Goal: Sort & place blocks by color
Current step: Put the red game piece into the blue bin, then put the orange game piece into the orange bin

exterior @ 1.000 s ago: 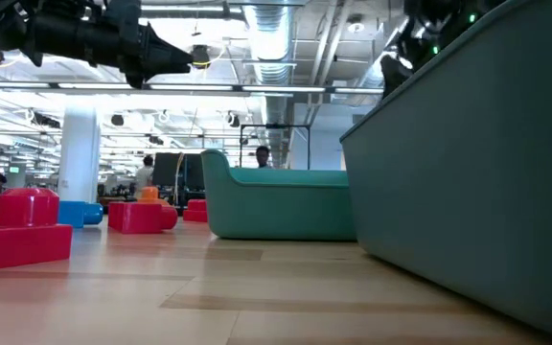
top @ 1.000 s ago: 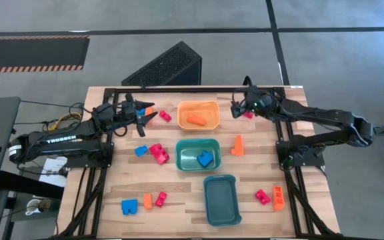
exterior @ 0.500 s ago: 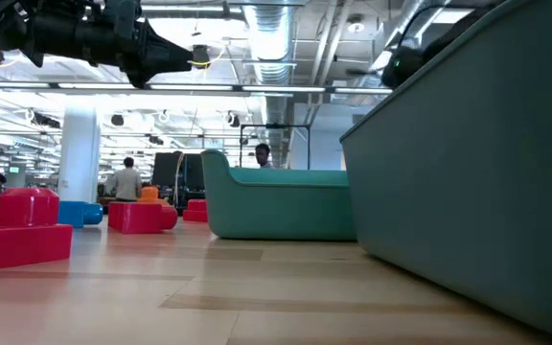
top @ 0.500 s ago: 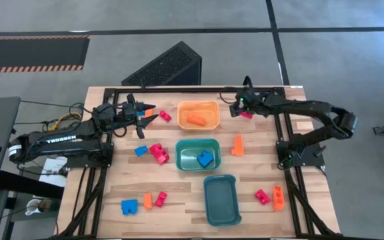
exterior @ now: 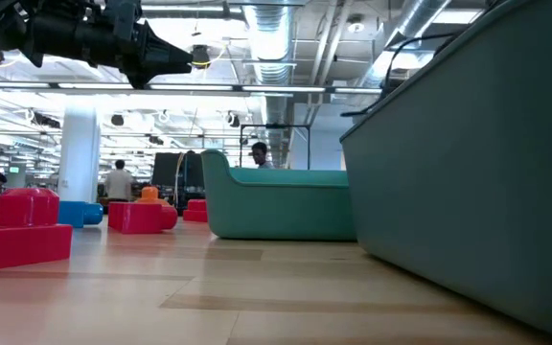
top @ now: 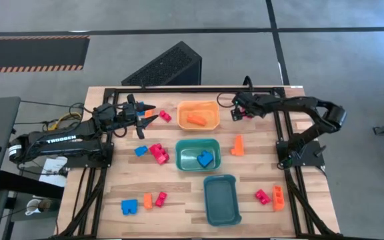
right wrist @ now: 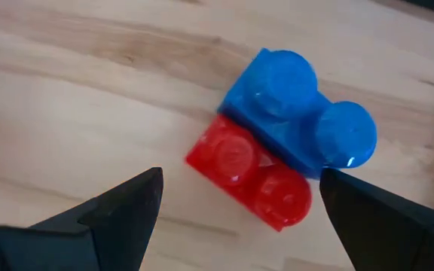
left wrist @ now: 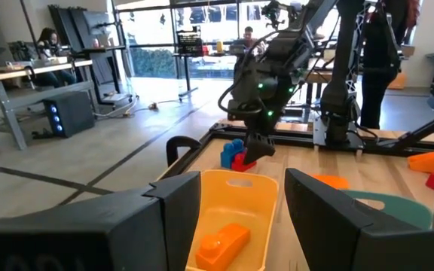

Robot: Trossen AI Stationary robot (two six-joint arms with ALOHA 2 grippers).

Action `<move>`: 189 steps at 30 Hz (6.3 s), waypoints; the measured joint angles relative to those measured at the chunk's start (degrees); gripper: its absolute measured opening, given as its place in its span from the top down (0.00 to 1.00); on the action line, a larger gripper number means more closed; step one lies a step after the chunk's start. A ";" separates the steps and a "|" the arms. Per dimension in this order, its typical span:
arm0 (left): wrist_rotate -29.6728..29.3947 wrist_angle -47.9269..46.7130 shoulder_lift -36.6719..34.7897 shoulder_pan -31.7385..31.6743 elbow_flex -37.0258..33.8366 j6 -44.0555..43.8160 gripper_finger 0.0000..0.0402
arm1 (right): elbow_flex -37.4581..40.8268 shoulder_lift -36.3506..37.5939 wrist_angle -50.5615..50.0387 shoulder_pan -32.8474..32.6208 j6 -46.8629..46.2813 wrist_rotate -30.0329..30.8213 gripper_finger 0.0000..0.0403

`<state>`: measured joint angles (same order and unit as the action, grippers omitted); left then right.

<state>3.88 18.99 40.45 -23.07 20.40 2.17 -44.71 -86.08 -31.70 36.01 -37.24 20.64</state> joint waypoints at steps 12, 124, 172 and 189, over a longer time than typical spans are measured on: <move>0.03 -0.03 -0.02 0.00 0.02 0.21 0.55 | 0.09 -1.92 1.72 -0.19 1.53 -9.79 0.06; -19.74 3.80 0.04 34.64 -4.09 -10.36 0.55 | 5.18 1.44 76.59 -59.94 28.79 1.80 0.28; -41.60 -18.66 0.04 34.60 -4.11 -24.37 0.55 | 11.52 1.46 90.47 -55.08 30.73 -1.02 0.28; -44.79 -17.06 0.48 24.13 -2.43 -33.75 0.55 | 11.47 5.18 90.68 -54.23 31.68 -1.05 0.28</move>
<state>-40.91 1.94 40.93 1.06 17.97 -31.57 -33.24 -80.90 58.98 -18.22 -5.56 19.59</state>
